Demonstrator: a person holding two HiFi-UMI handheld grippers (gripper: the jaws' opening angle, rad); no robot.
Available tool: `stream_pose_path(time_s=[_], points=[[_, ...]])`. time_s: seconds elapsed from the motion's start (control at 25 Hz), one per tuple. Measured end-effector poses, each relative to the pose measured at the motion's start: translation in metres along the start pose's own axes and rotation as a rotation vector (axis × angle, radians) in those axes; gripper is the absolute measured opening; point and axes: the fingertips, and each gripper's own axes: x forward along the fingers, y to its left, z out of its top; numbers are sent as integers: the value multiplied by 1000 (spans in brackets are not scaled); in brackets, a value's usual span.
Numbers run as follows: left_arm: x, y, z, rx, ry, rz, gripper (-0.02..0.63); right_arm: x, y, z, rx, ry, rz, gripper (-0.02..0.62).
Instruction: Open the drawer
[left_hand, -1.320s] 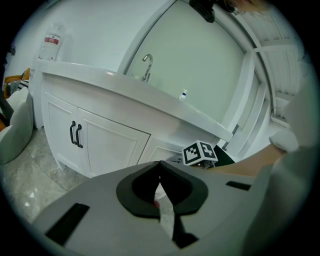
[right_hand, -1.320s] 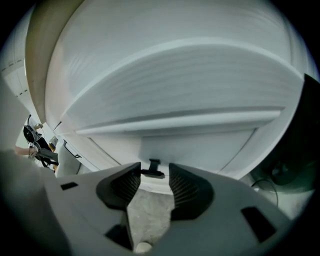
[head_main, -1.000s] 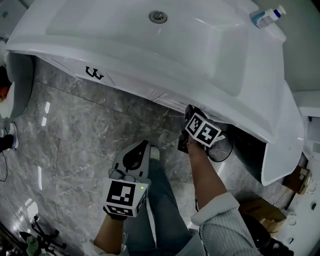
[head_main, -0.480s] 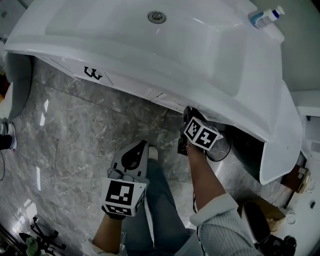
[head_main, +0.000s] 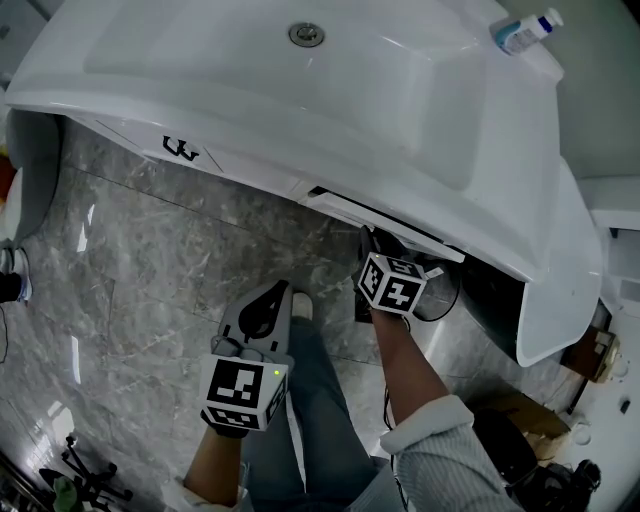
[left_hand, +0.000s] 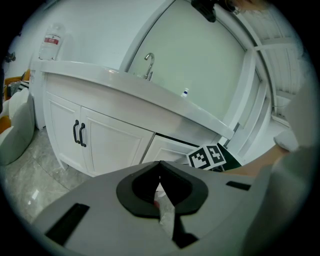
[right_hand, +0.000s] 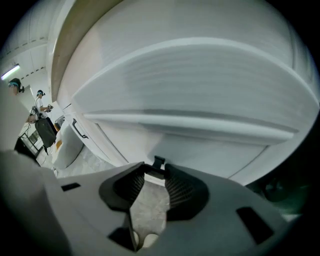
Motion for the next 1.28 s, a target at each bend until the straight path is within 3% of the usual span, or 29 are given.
stream_pose_path(time_s=[0.32,0.6,1.28], points=[[0,-1,2,-1,-6,0,17,-13,14,-24,-254,40,54,106],[-2,-3,-5,-1,0,0,17,-18,18,-33,-363,50,119,93],[-4,-15,-6,8,-4,-15,17,-40,31,-63,-432,101,208,68]])
